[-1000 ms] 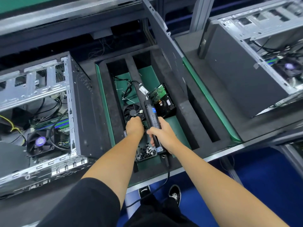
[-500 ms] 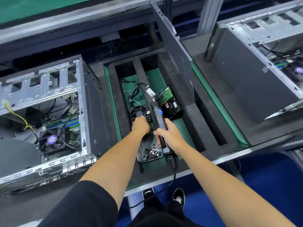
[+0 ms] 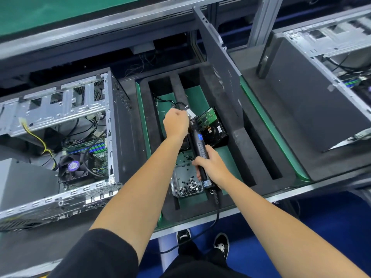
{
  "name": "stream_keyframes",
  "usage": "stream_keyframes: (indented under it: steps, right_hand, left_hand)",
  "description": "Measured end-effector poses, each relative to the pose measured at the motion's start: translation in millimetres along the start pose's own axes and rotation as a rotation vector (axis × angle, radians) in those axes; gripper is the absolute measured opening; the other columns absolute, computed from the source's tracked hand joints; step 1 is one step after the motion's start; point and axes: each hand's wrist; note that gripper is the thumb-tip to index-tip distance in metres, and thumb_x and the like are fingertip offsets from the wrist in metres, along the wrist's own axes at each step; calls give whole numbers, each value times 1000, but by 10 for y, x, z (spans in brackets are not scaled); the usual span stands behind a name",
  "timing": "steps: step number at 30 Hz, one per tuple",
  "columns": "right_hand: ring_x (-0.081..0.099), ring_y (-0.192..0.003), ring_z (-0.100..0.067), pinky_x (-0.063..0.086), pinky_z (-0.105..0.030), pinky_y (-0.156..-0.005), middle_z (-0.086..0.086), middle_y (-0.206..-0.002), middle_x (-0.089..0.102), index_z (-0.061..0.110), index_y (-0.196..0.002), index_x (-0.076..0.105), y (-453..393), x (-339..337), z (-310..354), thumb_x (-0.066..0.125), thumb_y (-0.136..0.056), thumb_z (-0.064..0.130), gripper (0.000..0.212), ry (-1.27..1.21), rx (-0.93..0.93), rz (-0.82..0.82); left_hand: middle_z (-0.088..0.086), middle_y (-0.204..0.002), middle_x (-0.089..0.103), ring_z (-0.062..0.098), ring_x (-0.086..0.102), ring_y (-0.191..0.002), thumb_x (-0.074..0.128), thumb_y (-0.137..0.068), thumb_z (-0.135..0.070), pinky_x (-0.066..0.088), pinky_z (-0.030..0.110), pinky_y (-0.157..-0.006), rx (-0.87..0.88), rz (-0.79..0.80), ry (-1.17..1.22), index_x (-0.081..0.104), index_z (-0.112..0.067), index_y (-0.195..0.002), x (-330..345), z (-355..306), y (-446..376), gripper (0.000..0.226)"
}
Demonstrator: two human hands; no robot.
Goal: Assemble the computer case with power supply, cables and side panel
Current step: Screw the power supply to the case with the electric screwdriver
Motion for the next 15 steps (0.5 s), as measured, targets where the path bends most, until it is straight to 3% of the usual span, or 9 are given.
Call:
stream_keyframes:
  steps: [2, 5, 9, 12, 15]
  right_hand:
    - [54, -51, -21, 52, -35, -52, -9, -71, 56, 11, -113, 50, -1, 2, 1, 62, -85, 6, 30, 8, -12, 0]
    - [54, -51, -22, 52, -36, -52, -9, -71, 55, 12, -107, 50, -6, 8, -1, 63, -83, 9, 28, 18, -18, -14]
    - [55, -51, -23, 53, -40, -55, -9, -72, 55, 14, -101, 50, -26, 18, -25, 64, -78, 14, 27, 43, -23, -2]
    - [55, -50, -24, 53, -41, -55, -8, -70, 55, 18, -98, 50, -41, 9, -36, 64, -77, 15, 25, 43, -21, 0]
    - [55, -50, -24, 53, -39, -53, -10, -70, 54, 17, -97, 50, -47, 3, -39, 64, -77, 14, 25, 25, -13, -10]
  left_hand:
    - [0, -80, 57, 16, 55, -69, 63, -84, -26, 39, 22, -48, 104, 87, -8, 49, -15, -75, 19, -123, 28, 20]
    - [-3, -80, 53, 13, 49, -69, 78, -76, -30, 39, 26, -58, 199, 133, -206, 49, -11, -83, 69, -114, 1, 35]
    - [8, -92, 63, 23, 59, -78, 81, -75, -24, 45, 30, -61, 142, 110, -482, 58, -4, -92, 82, -114, -74, 34]
    - [13, -98, 61, 26, 59, -77, 79, -76, -16, 42, 29, -52, 128, 113, -514, 49, -6, -88, 51, -160, -114, 33]
    - [16, -99, 62, 28, 63, -84, 75, -77, -11, 42, 29, -57, 162, 138, -561, 47, -7, -83, 45, -198, -156, 29]
Point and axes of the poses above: each hand's wrist, its own y-axis away from the middle knuckle, its own x-axis out of the palm, z = x × y
